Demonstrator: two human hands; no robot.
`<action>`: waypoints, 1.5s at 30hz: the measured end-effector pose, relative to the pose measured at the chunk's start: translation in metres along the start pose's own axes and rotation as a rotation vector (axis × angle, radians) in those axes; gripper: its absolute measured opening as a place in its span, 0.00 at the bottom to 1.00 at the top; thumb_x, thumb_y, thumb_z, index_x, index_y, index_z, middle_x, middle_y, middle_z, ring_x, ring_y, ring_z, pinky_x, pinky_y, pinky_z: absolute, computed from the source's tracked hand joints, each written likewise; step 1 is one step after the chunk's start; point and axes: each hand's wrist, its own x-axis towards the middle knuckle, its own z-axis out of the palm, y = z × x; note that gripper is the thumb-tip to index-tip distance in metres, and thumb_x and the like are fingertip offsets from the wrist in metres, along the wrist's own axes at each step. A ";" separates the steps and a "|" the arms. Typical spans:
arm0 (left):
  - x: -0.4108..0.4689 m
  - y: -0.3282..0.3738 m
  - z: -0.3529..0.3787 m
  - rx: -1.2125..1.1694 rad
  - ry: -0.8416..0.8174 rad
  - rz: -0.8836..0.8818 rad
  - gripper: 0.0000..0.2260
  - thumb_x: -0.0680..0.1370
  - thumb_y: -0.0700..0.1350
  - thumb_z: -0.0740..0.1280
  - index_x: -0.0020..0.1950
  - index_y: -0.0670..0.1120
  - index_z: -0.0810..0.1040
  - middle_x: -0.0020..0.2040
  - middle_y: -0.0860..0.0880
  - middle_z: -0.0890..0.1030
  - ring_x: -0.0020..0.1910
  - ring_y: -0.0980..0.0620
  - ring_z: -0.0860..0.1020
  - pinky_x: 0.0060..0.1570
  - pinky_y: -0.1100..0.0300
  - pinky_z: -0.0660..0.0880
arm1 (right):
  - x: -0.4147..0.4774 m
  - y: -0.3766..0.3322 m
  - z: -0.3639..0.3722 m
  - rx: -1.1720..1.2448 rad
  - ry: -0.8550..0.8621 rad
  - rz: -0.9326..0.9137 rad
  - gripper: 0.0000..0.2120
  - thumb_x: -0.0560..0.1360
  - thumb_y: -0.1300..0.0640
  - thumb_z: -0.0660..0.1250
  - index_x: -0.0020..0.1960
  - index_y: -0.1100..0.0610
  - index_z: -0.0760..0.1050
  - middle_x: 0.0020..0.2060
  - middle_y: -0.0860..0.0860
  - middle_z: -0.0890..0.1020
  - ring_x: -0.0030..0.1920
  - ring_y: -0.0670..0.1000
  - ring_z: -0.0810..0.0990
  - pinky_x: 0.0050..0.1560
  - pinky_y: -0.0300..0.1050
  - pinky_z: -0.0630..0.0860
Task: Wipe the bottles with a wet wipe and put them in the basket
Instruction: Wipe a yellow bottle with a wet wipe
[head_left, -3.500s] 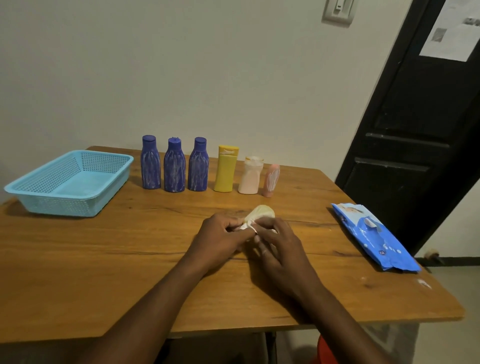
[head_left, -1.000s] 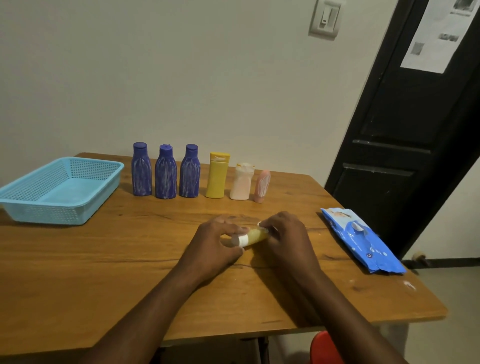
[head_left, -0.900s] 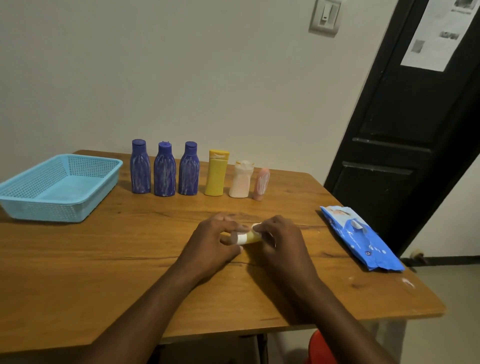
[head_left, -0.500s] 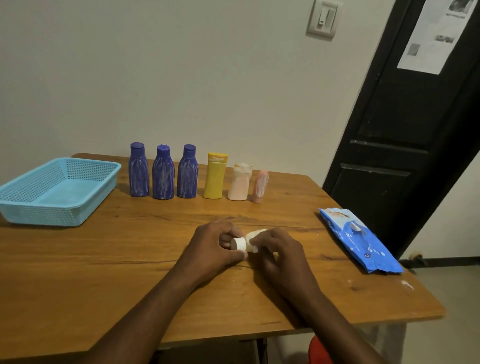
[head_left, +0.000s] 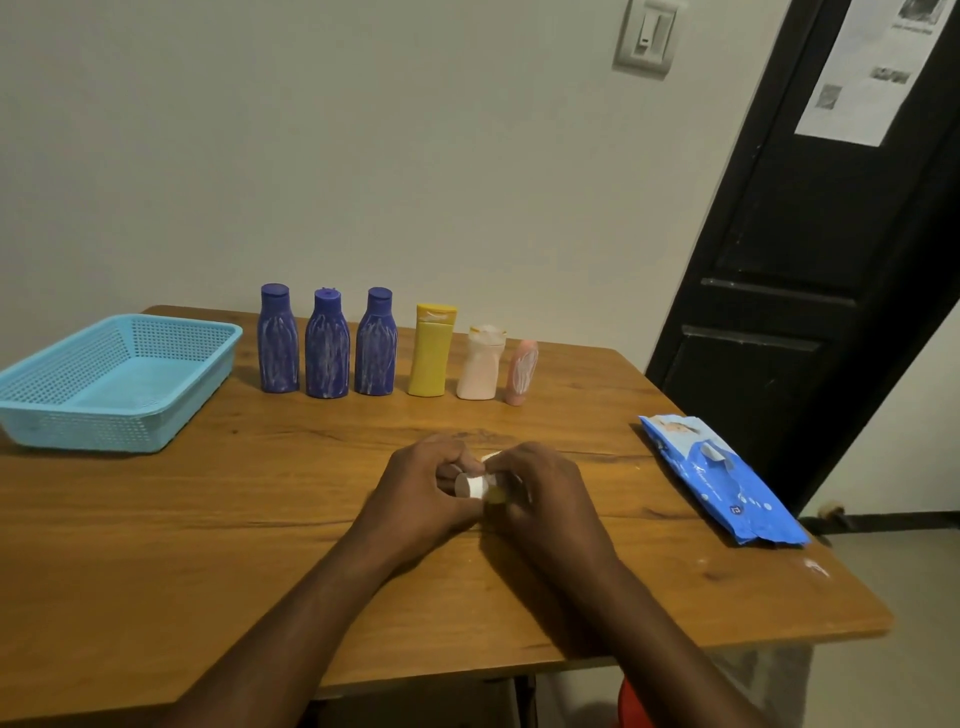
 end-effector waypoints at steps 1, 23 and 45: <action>-0.001 0.001 0.001 0.001 0.005 0.008 0.16 0.65 0.40 0.82 0.47 0.55 0.83 0.50 0.59 0.81 0.49 0.60 0.81 0.48 0.60 0.82 | 0.001 0.003 -0.002 0.040 0.016 0.025 0.12 0.74 0.61 0.72 0.57 0.54 0.83 0.51 0.47 0.83 0.52 0.45 0.78 0.55 0.46 0.79; -0.001 -0.001 0.005 0.041 0.035 0.208 0.15 0.68 0.35 0.78 0.48 0.52 0.84 0.51 0.59 0.79 0.53 0.59 0.79 0.50 0.50 0.83 | 0.025 0.031 -0.015 -0.029 -0.019 0.191 0.14 0.78 0.64 0.68 0.61 0.54 0.81 0.58 0.50 0.81 0.59 0.49 0.77 0.60 0.48 0.77; 0.001 0.005 -0.004 -0.117 0.162 0.003 0.17 0.67 0.39 0.81 0.53 0.52 0.86 0.54 0.59 0.84 0.53 0.62 0.81 0.48 0.66 0.81 | -0.003 0.033 -0.004 0.440 0.223 0.338 0.13 0.78 0.64 0.69 0.56 0.50 0.84 0.54 0.43 0.85 0.55 0.39 0.80 0.56 0.36 0.79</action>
